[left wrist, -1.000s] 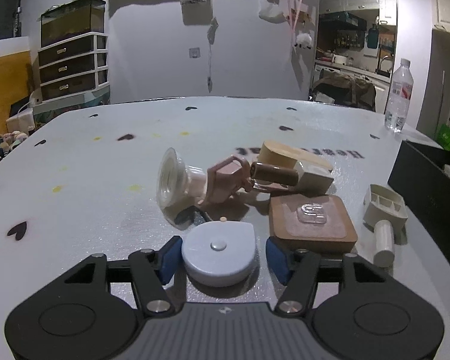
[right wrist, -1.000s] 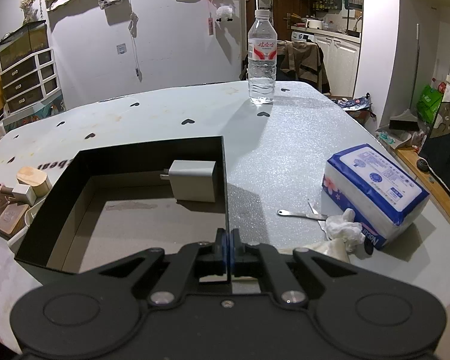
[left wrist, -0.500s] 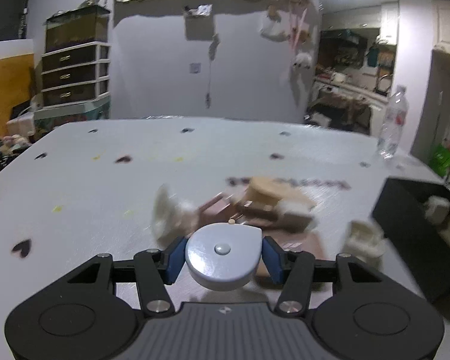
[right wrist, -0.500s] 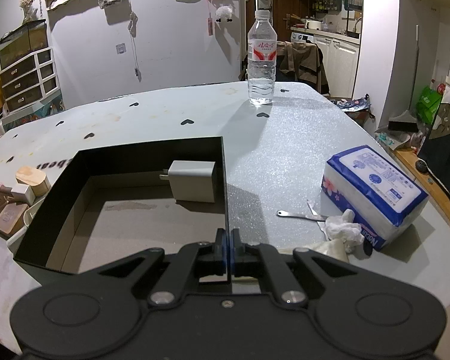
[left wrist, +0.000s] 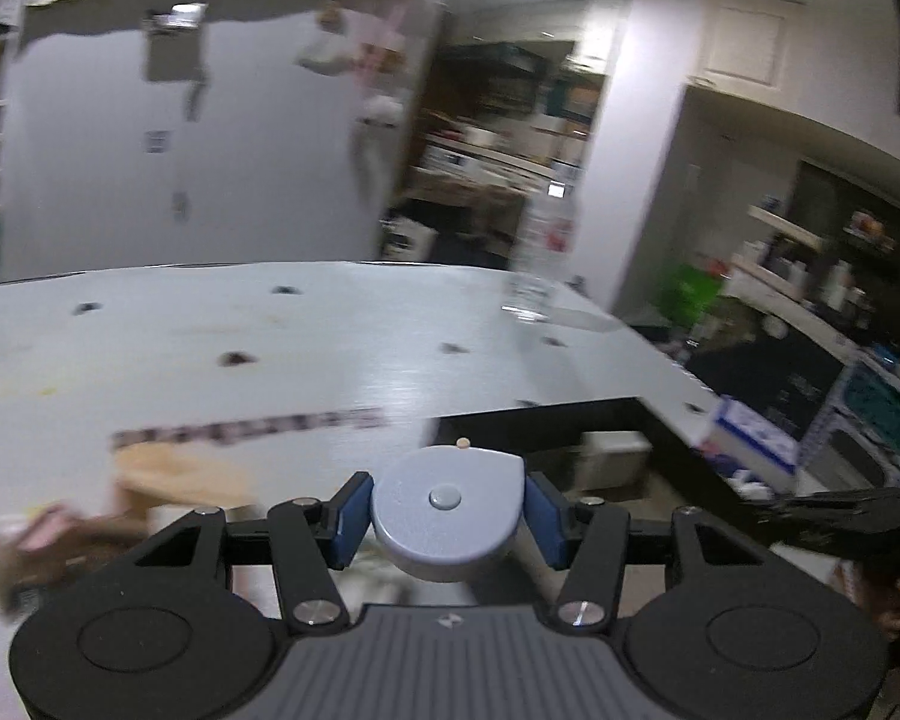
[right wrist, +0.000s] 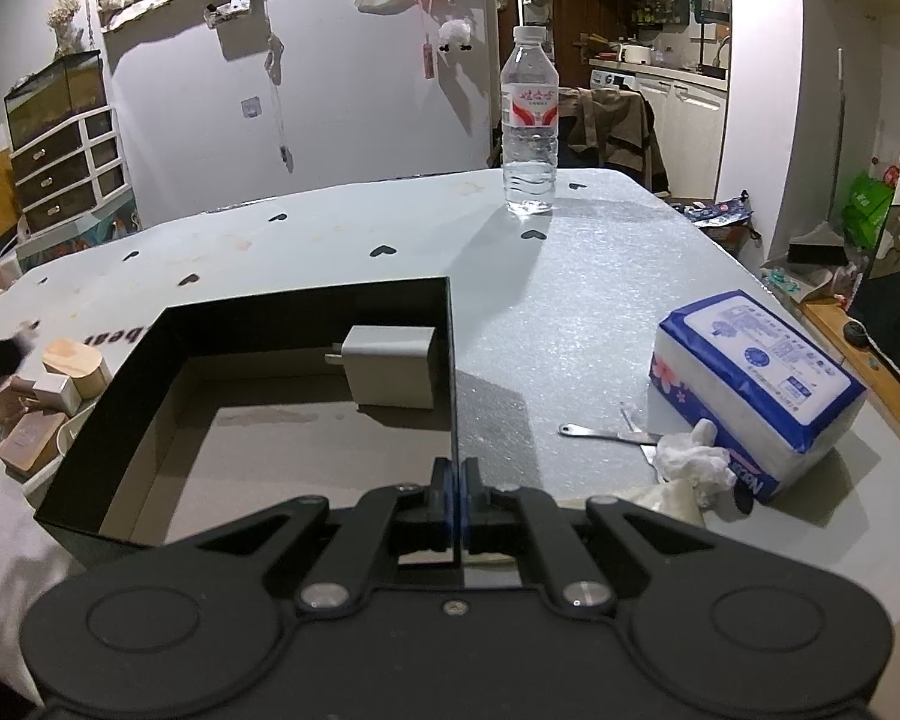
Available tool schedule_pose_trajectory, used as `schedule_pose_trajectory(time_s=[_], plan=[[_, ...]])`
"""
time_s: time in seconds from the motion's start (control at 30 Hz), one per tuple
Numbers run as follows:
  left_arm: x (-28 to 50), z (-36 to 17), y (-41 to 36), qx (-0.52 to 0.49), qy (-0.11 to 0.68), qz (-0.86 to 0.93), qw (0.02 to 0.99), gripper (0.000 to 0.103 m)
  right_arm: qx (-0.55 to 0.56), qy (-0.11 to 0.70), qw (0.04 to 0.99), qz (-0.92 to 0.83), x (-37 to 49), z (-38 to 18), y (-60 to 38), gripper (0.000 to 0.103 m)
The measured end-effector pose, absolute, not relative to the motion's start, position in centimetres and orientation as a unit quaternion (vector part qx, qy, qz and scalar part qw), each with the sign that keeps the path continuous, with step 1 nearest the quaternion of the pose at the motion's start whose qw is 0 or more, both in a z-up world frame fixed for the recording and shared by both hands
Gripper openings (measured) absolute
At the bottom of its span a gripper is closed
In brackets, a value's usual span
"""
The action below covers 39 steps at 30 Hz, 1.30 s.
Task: Organize rigid objects
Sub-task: 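Carry the puck into the black box and open the left tool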
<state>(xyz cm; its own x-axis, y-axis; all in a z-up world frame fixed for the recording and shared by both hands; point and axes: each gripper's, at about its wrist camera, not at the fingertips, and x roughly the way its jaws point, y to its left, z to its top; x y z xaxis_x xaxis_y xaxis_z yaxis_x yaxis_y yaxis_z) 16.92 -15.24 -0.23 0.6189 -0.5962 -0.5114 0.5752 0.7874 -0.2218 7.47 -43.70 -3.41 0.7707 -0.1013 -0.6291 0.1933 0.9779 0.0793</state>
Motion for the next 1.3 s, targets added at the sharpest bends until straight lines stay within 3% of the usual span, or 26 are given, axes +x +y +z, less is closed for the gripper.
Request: schedule_pose_trajectory(time_s=[0.63, 1.1, 1.17, 1.3], plan=[[22.1, -5.0, -30.8, -0.054, 0.458, -0.367, 0.808, 0.055, 0.086, 0.321, 0.941, -0.059, 7.4, -3.6, -44.6, 0.004], [23.3, -6.5, -34.2, -0.052, 0.469, -0.365, 0.803, 0.055, 0.083, 0.316, 0.944, -0.043, 7.1, -3.8, -44.8, 0.004], [23.5, -6.8, -34.5, -0.054, 0.480, -0.362, 0.797, 0.057, 0.084, 0.315, 0.944, -0.043, 7.1, -3.8, -44.8, 0.004], [23.6, -6.8, -34.4, -0.053, 0.483, -0.350, 0.801, 0.070, 0.090, 0.315, 0.944, -0.042, 7.1, -3.8, -45.0, 0.005]])
